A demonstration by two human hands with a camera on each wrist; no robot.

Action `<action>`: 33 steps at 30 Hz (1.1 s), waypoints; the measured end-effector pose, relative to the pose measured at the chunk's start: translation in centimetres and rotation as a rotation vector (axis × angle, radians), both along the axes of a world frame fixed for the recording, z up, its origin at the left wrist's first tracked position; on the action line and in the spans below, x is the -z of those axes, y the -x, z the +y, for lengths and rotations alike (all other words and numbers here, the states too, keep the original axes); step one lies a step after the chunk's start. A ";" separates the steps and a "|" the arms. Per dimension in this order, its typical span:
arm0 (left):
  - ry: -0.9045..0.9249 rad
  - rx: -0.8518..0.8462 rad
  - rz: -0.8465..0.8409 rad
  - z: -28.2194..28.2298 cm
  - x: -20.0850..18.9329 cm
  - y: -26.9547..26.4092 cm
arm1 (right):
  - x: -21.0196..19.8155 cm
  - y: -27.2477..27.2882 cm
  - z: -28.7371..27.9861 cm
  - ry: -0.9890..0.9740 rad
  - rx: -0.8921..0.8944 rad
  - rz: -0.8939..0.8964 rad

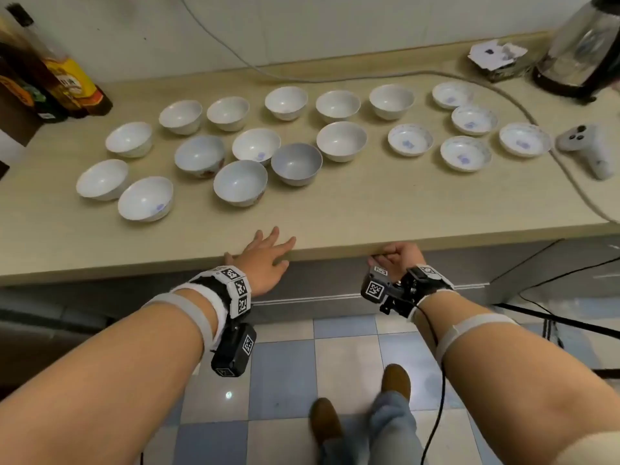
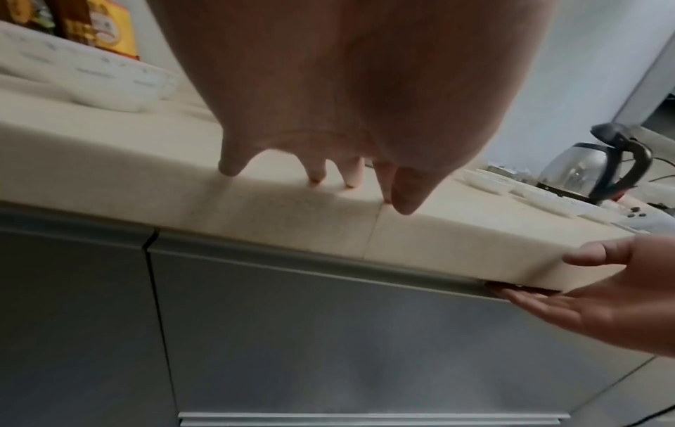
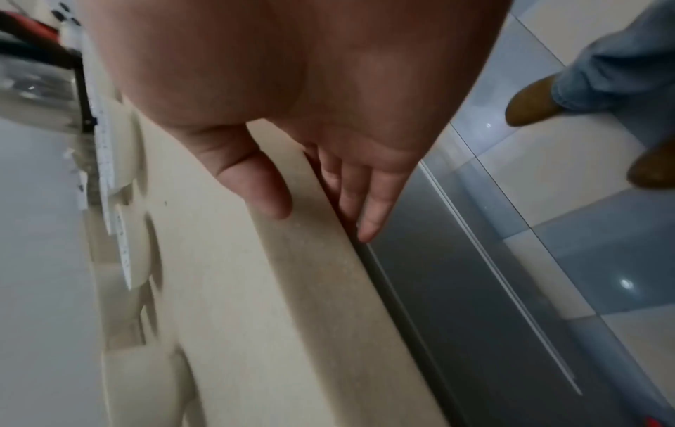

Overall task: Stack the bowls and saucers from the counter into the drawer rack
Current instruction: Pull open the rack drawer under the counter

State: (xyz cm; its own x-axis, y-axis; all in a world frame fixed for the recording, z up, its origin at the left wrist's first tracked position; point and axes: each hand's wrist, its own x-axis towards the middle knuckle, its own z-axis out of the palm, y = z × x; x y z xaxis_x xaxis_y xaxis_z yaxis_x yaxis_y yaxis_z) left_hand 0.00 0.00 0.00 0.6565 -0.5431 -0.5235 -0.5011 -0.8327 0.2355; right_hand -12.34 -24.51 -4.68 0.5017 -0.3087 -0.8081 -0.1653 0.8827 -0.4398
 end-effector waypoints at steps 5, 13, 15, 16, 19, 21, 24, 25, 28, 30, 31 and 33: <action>-0.001 0.010 0.003 0.4 0.6 -0.4 | 1.1 0.5 -0.8 -0.023 0.024 -0.067; 0.014 0.033 0.042 0.3 0.5 -1.0 | 2.1 3.4 0.1 0.048 -0.020 0.027; 0.006 0.030 0.032 0.3 0.4 -0.8 | 2.0 4.8 0.9 0.055 -0.035 0.043; 0.000 0.030 0.025 0.3 0.3 -0.7 | 2.0 5.5 1.3 0.049 -0.027 0.056; -0.001 0.030 0.021 0.2 0.0 -0.5 | 2.0 7.7 2.3 0.029 -0.017 0.076; 0.003 0.026 0.020 0.2 0.0 -0.3 | 2.0 9.2 2.9 0.031 -0.011 0.079; -0.001 0.022 0.011 0.1 -0.1 -0.3 | 1.9 11.2 3.8 0.041 -0.020 0.076; -0.001 0.026 0.008 0.1 0.0 -0.4 | 2.0 11.8 4.1 0.043 -0.021 0.074; -0.001 0.027 0.001 0.1 0.3 -0.5 | 2.1 13.7 4.7 0.057 -0.015 0.075; 0.008 0.021 -0.012 0.1 0.4 -0.3 | 2.1 14.8 4.7 0.060 -0.023 0.074; 0.014 0.018 -0.019 0.1 0.4 -0.2 | 2.1 15.2 4.8 0.058 -0.035 0.072; 0.024 0.009 -0.025 -0.1 0.4 0.0 | 2.2 16.0 4.8 0.051 -0.054 0.076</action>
State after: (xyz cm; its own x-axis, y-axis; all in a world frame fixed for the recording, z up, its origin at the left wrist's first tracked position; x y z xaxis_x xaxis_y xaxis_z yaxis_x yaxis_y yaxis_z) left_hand 0.00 -0.09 -0.36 0.6641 -0.5616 -0.4935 -0.5147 -0.8222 0.2430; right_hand -28.32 -19.71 -6.83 0.4564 -0.3249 -0.8283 -0.2467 0.8482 -0.4687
